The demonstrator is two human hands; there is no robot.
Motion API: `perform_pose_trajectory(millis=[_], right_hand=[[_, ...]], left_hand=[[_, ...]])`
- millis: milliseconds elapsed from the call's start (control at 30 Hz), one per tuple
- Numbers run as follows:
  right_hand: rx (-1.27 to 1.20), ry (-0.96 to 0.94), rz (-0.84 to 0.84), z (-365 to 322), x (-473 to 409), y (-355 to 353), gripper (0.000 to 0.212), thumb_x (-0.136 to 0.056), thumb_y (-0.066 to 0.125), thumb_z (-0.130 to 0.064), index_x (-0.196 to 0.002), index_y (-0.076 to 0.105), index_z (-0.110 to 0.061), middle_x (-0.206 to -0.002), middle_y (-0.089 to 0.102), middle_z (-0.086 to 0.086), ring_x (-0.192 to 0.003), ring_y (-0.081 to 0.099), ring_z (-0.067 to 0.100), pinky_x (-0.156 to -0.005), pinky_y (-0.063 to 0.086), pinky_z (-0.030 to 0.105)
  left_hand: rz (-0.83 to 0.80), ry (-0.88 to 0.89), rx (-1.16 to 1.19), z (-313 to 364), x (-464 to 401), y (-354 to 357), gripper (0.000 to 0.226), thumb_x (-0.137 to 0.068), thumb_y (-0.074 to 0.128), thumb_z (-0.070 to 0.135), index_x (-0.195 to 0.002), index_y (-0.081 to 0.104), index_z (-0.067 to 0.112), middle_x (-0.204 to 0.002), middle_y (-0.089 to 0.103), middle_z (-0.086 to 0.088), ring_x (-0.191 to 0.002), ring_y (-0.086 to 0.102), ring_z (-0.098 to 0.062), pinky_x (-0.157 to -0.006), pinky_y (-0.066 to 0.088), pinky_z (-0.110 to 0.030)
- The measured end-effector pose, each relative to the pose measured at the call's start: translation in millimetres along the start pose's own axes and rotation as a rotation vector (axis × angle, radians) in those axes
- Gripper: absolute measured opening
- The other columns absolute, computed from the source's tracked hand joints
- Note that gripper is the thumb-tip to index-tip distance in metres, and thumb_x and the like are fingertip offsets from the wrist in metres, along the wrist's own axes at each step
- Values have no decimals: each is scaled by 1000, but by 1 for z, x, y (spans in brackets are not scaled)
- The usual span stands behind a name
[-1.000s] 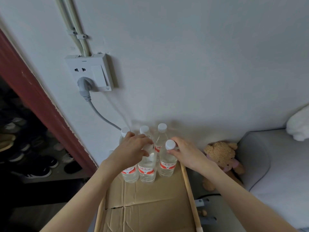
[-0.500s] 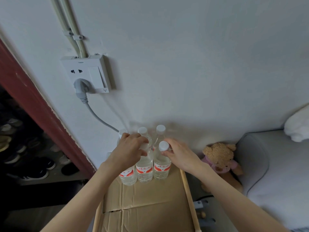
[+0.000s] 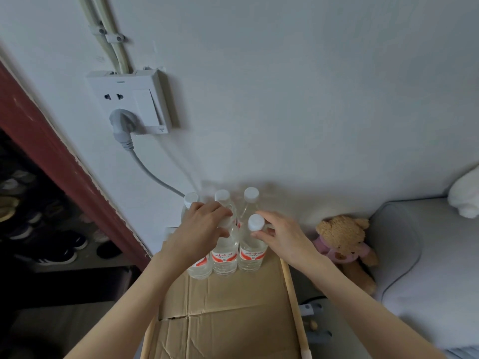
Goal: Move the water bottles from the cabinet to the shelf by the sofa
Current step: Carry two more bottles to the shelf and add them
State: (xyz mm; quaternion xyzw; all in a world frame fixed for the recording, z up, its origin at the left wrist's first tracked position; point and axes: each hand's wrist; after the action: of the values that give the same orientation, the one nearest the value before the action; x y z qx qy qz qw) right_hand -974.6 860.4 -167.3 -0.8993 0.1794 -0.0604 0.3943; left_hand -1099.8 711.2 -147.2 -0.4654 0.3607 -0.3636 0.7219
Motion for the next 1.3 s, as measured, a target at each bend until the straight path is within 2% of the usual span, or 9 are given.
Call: perform_pose_trajectory(millis=[133,233,333,467,567,733,900,1100,1300], right_hand=[[-49,7,73,4,7,4,47,-80,66,-29,-124,51,-19,-121,58,-2,-102,49,5,-92,42,24],[-39,1,89,11,16,12,57,-78,69,-30,-129,46,-20,-130,50,-3,-114,41,5,-97,31,21],[-8,1,63,21,23,19,68,-76,70,-32,-135,37,-24,-138,41,-3,-127,34,11,-107,27,27],[-44,80,-5,25,23,30,74,-77,70,-33,-137,27,-28,-139,40,-3,-128,37,14,-106,31,33],[-98,97,13,24,22,37,72,-80,67,-29,-138,25,-30,-137,41,-2,-128,38,16,-106,33,35],[-120,94,25,23,19,40,67,-81,66,-26,-136,28,-32,-132,45,-1,-124,42,18,-104,38,43],[-161,69,38,24,20,40,64,-80,65,-32,-133,30,-35,-127,45,-6,-121,43,14,-103,40,39],[-161,91,48,28,22,43,71,-80,65,-32,-137,23,-36,-123,37,-4,-117,39,12,-103,39,37],[-226,136,80,30,25,47,75,-75,70,-37,-135,26,-29,-138,37,-4,-126,37,11,-107,36,40]], left_hand=[[34,57,-51,-3,6,6,35,-72,69,17,-106,62,12,-99,64,-6,-87,60,-30,-80,25,-25],[69,77,-73,-5,8,7,37,-64,65,23,-100,65,14,-89,67,-3,-73,62,-27,-74,27,-24],[75,101,-43,-5,11,7,41,-61,69,23,-101,65,15,-91,66,-2,-77,62,-25,-75,27,-23],[75,117,-40,-5,11,11,56,-48,84,10,-100,61,14,-93,65,-3,-86,51,-18,-77,28,-25],[84,84,-18,-8,10,14,54,-48,82,3,-97,61,15,-91,66,-3,-79,60,-27,-74,30,-25],[155,71,-71,-9,13,15,52,-48,83,3,-94,63,13,-89,67,-1,-77,62,-27,-77,30,-24],[191,76,-102,-7,14,16,52,-45,84,2,-92,64,12,-87,67,-3,-72,62,-27,-75,31,-26],[183,111,-160,-10,17,21,59,-51,85,8,-104,59,12,-94,66,-4,-80,63,-26,-78,30,-29],[204,134,-230,-6,21,19,62,-52,86,16,-107,58,12,-95,67,-1,-76,64,-21,-78,25,-32]])
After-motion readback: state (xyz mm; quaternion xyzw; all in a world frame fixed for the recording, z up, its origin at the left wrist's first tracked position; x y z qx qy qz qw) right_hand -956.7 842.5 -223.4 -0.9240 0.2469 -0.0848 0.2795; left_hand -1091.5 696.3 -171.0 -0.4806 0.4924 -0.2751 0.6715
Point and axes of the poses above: each hand's wrist, its own x-axis away from the middle knuckle, its own y-axis out of the palm, z = x × y
